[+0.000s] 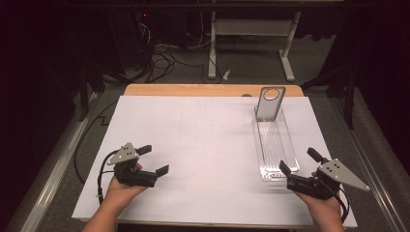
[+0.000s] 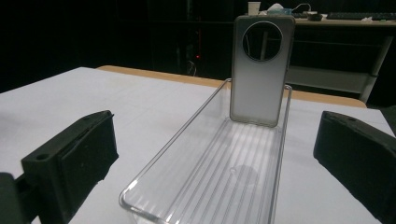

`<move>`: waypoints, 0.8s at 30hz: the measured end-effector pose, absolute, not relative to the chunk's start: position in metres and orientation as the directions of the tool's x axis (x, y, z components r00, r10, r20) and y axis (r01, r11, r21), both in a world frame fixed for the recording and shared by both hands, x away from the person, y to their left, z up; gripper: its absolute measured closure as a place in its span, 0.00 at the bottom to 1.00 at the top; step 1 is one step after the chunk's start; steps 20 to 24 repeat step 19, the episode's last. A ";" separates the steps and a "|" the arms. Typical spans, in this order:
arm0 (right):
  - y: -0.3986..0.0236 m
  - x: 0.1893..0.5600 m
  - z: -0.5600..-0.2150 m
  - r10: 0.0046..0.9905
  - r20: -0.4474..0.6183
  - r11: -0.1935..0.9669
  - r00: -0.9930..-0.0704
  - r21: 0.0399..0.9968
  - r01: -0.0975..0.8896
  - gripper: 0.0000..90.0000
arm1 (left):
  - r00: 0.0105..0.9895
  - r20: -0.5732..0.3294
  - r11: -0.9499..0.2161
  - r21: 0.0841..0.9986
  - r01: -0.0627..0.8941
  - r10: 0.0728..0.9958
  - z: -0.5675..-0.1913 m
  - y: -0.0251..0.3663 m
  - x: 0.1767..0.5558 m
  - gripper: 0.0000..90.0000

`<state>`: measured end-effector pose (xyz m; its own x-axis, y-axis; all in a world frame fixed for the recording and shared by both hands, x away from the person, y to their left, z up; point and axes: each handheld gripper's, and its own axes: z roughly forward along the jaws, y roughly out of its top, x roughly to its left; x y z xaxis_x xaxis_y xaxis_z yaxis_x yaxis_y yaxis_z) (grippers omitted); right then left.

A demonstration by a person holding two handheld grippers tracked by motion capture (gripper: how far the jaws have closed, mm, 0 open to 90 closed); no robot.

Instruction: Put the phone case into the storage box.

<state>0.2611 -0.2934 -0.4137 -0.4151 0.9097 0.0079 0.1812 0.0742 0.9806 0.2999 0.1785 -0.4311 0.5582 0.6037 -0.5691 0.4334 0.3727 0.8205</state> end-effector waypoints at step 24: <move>-0.291 0.248 -0.422 0.886 -0.035 0.117 -0.463 0.982 0.149 0.00 | 0.568 -0.564 0.371 0.825 0.427 0.599 -0.426 0.178 0.293 0.00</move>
